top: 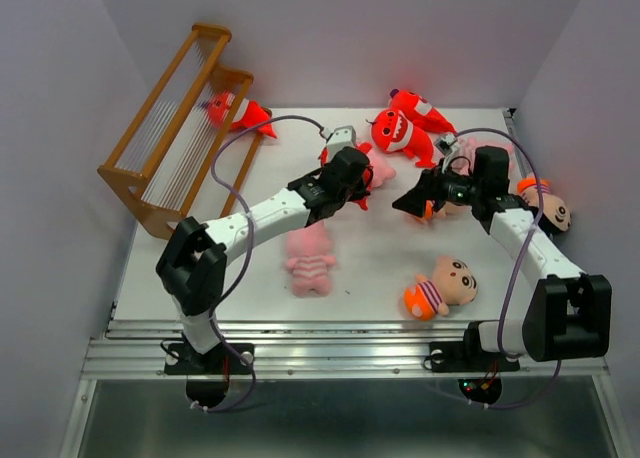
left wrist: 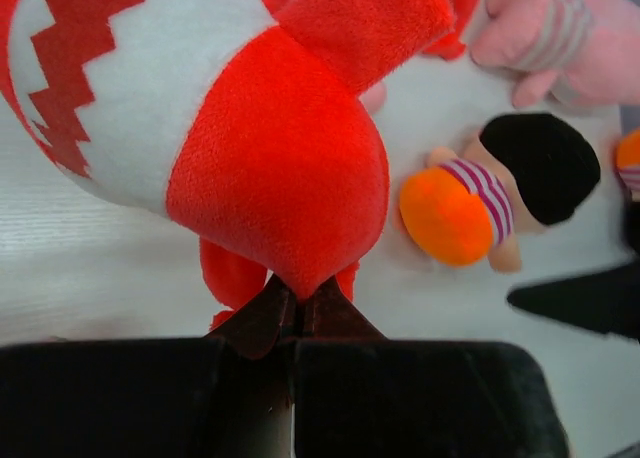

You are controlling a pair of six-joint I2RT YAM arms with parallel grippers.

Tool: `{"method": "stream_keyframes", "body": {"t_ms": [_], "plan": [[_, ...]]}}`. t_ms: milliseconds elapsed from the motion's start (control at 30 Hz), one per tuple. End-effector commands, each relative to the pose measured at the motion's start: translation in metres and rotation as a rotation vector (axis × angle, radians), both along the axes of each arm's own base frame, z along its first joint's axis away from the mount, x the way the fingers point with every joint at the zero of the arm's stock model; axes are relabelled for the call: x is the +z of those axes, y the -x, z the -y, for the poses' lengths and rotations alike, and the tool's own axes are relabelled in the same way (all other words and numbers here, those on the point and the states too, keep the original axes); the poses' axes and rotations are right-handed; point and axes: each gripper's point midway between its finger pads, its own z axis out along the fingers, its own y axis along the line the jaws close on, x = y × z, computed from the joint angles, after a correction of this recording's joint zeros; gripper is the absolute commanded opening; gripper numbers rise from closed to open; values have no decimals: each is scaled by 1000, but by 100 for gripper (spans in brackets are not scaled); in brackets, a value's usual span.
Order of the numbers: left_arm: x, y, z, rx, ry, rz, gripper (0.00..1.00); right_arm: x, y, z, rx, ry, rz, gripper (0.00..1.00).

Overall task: Place and organize the stuffed toys onto the shelf
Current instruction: Pass the stuffed toy from the left arm to the right

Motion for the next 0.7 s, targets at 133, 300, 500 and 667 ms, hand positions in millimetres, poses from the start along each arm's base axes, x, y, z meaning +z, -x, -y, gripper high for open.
{"method": "stream_keyframes", "body": {"t_ms": [133,300,500,667], "plan": [[44,69,6,-326,3,232,0,40,-51,38,-452,7,-2,100],[42,111,15,-442,-121,355,0,57,-35,9,-316,-185,-160,100],[54,125,15,-463,-156,432,0,73,-10,-4,-250,-320,-291,100],[65,140,27,-493,-145,457,0,82,9,-3,-287,-291,-233,100]]}}
